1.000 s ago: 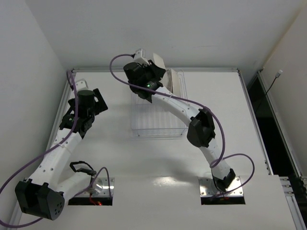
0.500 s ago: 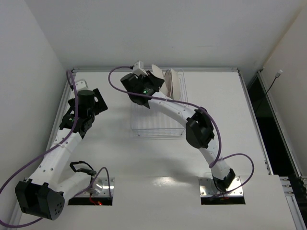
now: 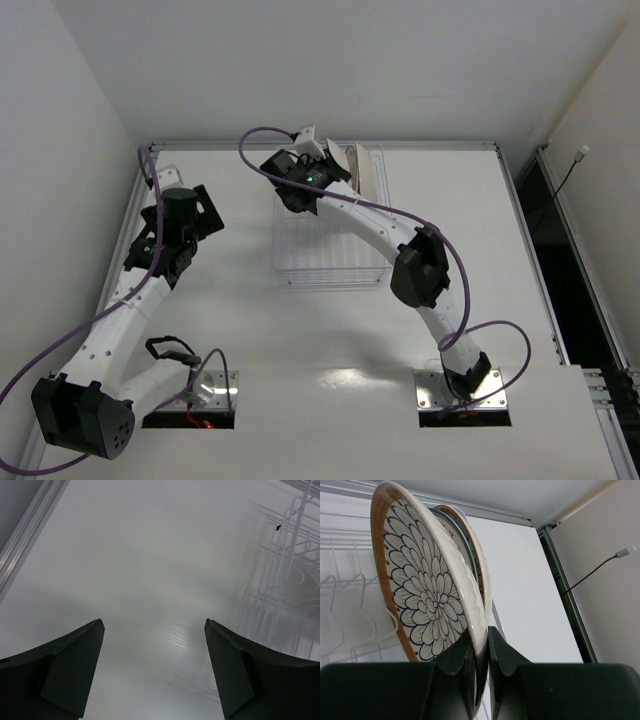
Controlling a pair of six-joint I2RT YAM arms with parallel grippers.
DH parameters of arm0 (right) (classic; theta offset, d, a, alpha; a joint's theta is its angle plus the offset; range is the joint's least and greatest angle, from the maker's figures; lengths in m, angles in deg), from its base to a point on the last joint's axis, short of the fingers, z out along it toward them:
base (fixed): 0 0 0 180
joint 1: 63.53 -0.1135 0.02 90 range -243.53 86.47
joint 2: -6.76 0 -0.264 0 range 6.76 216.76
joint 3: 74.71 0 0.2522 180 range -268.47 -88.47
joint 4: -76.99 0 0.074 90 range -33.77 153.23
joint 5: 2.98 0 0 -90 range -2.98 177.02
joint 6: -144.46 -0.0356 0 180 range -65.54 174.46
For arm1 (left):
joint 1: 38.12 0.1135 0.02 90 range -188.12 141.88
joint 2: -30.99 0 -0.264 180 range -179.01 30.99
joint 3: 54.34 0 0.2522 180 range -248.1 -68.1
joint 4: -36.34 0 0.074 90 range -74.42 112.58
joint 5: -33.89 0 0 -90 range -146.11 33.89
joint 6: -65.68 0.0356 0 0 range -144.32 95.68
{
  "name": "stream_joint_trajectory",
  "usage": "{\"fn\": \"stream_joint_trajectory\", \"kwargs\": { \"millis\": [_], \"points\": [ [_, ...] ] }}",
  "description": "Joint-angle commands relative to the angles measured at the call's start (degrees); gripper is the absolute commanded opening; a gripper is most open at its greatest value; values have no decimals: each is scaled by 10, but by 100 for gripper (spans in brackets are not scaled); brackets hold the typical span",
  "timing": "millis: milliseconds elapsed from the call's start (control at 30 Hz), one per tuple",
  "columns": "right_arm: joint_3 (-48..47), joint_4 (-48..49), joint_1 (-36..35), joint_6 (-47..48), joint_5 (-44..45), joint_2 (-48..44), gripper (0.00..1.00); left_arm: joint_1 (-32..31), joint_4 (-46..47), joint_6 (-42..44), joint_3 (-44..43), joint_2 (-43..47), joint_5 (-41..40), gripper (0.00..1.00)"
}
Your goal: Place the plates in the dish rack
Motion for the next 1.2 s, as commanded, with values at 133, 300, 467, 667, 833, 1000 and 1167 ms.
{"fn": "stream_joint_trajectory", "kwargs": {
  "millis": [133,300,467,667,833,1000,1167],
  "points": [
    [-16,-57,18,-105,-24,19,0,4,11,-5,1,14,-12,80],
    [-21,-85,24,-131,1,18,0,4,11,-5,1,14,-12,80],
    [-53,-95,29,-131,10,4,0,4,11,-5,1,14,-12,80],
    [-80,-101,40,-106,15,24,0,4,11,-5,1,14,-7,80],
    [-86,-37,28,-15,53,47,0,4,11,-5,1,14,-7,80],
    [-74,59,23,101,112,68,1,4,11,-5,1,14,-2,80],
    [39,348,17,367,213,49,0,4,11,-5,1,14,-2,80]
  ]
}}
